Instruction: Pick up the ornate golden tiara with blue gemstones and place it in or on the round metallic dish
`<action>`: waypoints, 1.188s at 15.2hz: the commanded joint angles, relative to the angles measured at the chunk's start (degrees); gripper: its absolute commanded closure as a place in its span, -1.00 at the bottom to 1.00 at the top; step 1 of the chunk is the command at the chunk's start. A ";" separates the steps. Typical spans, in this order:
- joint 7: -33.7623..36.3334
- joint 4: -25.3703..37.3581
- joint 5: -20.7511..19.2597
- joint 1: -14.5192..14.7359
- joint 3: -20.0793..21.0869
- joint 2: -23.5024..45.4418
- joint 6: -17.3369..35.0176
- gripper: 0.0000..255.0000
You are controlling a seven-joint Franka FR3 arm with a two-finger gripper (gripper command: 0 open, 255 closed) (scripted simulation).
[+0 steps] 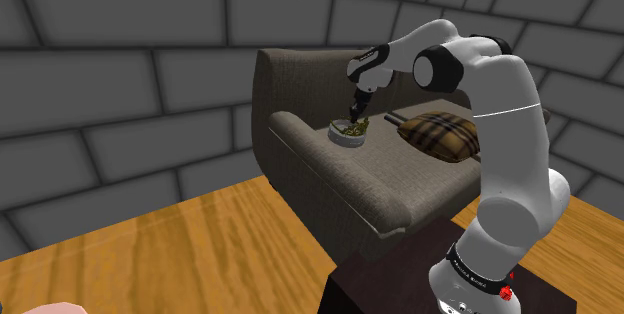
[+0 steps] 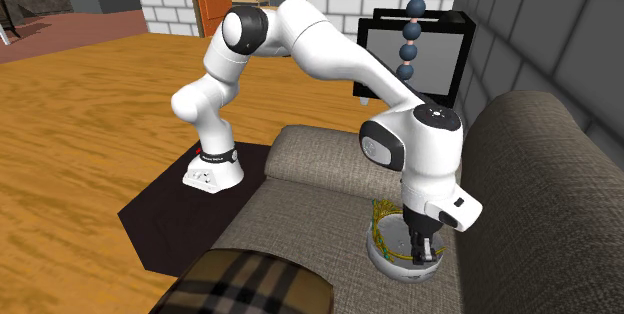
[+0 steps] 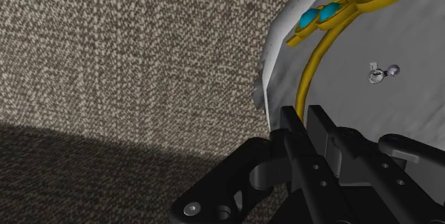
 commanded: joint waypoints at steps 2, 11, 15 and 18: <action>-0.01 -0.03 0.00 -0.01 0.00 0.01 0.00 -1.00; 1.07 0.92 -1.90 0.61 -1.34 -4.05 -4.80 -1.00; 1.07 0.92 -1.90 0.61 -1.34 -4.05 -4.80 -1.00; 1.07 0.91 -1.90 0.61 -1.34 -4.05 -4.79 -1.00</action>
